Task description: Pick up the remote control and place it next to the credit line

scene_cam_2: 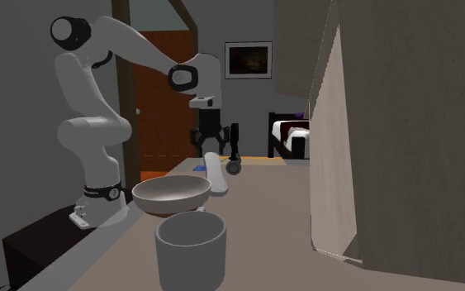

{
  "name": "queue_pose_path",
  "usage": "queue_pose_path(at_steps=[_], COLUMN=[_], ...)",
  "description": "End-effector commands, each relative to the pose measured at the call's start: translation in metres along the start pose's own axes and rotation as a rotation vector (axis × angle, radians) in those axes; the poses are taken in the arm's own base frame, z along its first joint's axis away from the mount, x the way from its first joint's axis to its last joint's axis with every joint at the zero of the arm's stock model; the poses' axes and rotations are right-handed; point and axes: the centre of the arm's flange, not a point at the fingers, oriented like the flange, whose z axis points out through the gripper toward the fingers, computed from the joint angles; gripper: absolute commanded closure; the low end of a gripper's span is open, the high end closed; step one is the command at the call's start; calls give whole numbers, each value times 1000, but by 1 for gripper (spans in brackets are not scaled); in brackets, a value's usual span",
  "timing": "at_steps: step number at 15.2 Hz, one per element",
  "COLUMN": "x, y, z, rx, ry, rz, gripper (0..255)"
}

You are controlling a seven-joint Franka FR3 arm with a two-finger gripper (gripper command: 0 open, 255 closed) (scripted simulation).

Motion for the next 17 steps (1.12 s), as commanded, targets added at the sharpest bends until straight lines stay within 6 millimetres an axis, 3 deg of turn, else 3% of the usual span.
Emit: queue_pose_path(at_steps=[1,11,17], x=[-2,-2,-2], y=[0,2,2], z=[10,66,66], rx=[0,0,0], ry=[0,0,0], rz=[1,1,1], gripper=[255,255,255])
